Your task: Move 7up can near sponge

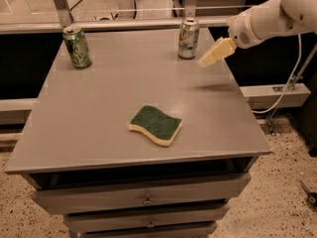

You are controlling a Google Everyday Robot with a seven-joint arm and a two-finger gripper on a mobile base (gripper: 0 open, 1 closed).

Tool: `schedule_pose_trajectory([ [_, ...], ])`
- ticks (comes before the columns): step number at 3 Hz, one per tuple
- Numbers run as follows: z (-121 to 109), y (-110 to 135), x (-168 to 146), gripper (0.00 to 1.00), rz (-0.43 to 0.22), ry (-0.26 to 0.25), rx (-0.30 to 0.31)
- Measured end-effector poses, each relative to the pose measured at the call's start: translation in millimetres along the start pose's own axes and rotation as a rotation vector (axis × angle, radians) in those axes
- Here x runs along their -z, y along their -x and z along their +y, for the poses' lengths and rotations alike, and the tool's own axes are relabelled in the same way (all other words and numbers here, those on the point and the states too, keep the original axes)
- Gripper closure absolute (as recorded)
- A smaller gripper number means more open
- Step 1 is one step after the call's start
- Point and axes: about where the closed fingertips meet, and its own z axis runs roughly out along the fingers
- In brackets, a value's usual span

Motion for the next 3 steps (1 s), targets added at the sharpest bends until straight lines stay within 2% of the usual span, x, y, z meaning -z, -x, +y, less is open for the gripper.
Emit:
schedule_pose_trajectory([
  [1,-21.1,5.4,-37.5,0.0,-0.133,0.016,-0.121],
  [2,-28.8,19.2,-67.9,0.0,-0.245,0.044,-0.191],
  [3,-28.5,35.0,-90.0,0.06,-0.322,0.071,-0.219],
])
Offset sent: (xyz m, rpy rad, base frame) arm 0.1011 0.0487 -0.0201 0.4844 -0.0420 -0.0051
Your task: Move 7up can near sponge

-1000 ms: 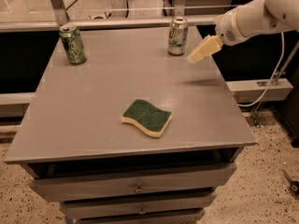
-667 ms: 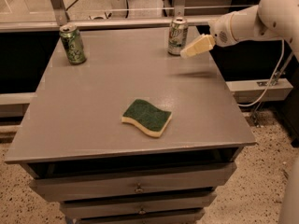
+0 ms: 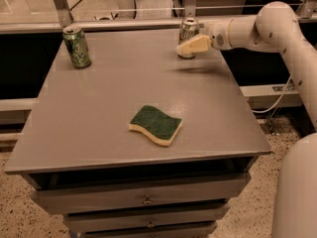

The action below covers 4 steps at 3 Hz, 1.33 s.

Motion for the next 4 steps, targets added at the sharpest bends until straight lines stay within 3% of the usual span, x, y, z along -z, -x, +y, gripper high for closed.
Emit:
schedule_pose_trajectory([
  [1,6.8,4.6,-16.1,0.26,-0.053,0.031,0.002],
  [2,9.7,12.0,-5.6,0.57,-0.081,0.037,0.031],
  [3,21.9,22.9,13.8,0.8,-0.08,0.072,0.06],
  [4,57.0,33.9,48.9,1.0,-0.083,0.151,0.085],
])
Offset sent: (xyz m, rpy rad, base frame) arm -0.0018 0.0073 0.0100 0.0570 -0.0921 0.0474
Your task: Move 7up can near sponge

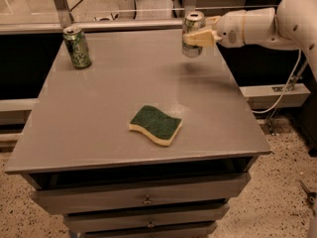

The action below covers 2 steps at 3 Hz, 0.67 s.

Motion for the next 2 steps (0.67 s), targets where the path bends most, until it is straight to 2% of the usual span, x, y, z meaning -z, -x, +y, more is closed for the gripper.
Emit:
schedule_pose_trajectory([
  [2,115.6,-11.9,38.1,1.0,0.004,0.222,0.015],
])
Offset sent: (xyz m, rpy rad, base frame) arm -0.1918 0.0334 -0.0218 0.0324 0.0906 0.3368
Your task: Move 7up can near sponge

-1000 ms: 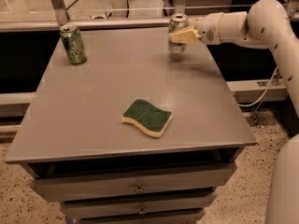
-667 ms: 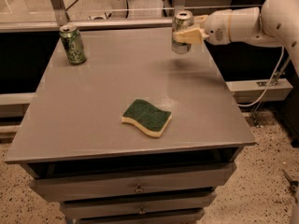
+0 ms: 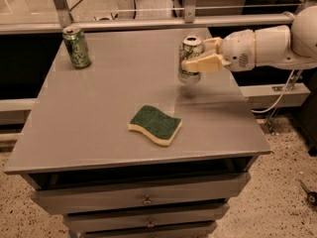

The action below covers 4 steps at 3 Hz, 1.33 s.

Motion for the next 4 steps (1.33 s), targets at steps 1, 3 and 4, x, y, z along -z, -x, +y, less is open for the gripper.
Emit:
schedule_pose_trajectory([
  [1,42.9,-1.2,-4.0,1.0,-0.029,0.086,0.0],
  [3,104.7,-4.3,-22.4,0.63,-0.062,0.2,0.06],
  [4,115.0,-16.5,-30.8,0.41,-0.039,0.198,0.091],
])
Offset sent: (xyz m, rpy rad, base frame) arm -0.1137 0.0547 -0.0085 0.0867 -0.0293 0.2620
